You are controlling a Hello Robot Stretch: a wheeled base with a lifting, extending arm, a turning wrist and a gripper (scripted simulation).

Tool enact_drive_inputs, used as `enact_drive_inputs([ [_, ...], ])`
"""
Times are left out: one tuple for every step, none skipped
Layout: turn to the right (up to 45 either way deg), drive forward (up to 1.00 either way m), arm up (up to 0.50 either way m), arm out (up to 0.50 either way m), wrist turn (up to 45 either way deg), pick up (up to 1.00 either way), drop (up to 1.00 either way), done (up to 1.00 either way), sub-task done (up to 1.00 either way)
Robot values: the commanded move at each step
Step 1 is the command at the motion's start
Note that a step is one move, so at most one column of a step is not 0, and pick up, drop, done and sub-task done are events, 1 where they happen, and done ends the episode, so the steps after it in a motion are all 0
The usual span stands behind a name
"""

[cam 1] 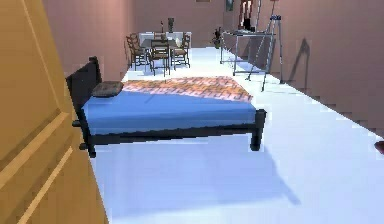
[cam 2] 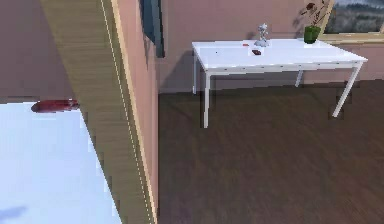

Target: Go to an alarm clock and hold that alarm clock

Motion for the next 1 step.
enact_drive_inputs([
  [0.0,0.15,0.0,0.0,0.0,0.0,0.0,0.0,0.0],
])
